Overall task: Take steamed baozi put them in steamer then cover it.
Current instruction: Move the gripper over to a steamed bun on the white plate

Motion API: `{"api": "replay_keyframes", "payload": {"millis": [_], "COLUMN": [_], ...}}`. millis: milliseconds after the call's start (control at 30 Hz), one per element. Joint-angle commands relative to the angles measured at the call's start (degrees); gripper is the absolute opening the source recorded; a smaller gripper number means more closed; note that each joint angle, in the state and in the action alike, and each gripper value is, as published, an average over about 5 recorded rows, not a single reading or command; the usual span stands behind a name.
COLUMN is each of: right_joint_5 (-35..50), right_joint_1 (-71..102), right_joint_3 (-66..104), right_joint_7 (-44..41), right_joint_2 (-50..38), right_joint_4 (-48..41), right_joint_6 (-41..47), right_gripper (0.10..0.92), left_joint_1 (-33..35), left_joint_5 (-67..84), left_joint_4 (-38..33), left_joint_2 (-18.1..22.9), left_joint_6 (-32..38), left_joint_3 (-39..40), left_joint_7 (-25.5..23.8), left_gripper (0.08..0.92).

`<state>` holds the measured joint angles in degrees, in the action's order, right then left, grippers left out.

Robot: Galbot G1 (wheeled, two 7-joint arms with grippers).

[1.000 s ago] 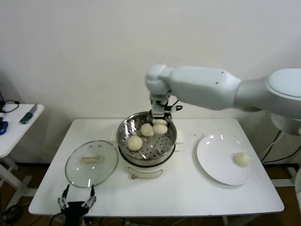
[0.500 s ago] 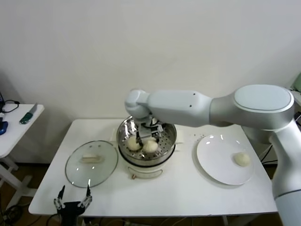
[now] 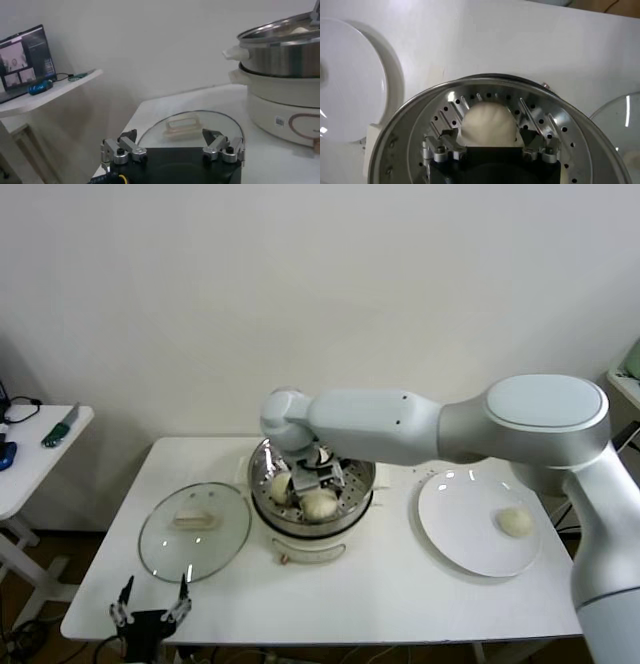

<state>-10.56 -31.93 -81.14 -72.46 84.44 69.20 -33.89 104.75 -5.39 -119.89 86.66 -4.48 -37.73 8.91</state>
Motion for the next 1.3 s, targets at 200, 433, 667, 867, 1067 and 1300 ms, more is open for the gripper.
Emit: {"api": "replay_keyframes", "payload": {"millis": [200,433,667,867,1067,1300], "right_joint_5": [1.6,10.1,24.8,24.0,14.3,3.3], "right_joint_1": [-4.6,-10.8,-13.2,-6.6,7.8,21.3], "right_joint_3": [4.3,1.6,-5.9,-3.7,7.9,21.0], "right_joint_7": [0.5,7.4,11.5,10.1,9.5,8.8], "right_joint_2": [-3.2,-14.3,-29.5,-41.4,-48.5,-50.0], "right_joint_4": [-1.6,-1.4,-0.8,0.8,-2.6,-8.5], "right_joint_6": [1.4,13.7,35.6,43.2,42.5,38.4], "right_gripper": [0.823,0.823,0.823,0.823,0.823,0.823], "left_joint_1": [0.3,0.7,0.9,-0.3,-1.5,-1.1], "left_joint_5": [0.0,-0.2,-0.2,-0.1,0.3,0.1], "left_joint_4": [0.2,0.9,0.6,-0.2,-1.4,-2.0], "left_joint_2": [-0.5,-1.2,-1.9,-2.1,-2.2,-2.0], "left_joint_6": [0.0,0.7,0.9,-0.1,-1.7,-2.3], "left_joint_3": [0.0,0.3,0.3,0.0,-1.5,-2.0], "left_joint_7": [0.2,0.1,0.0,-0.1,-1.0,-1.0], "left_gripper": [0.823,0.823,0.823,0.823,0.823,0.823]}}
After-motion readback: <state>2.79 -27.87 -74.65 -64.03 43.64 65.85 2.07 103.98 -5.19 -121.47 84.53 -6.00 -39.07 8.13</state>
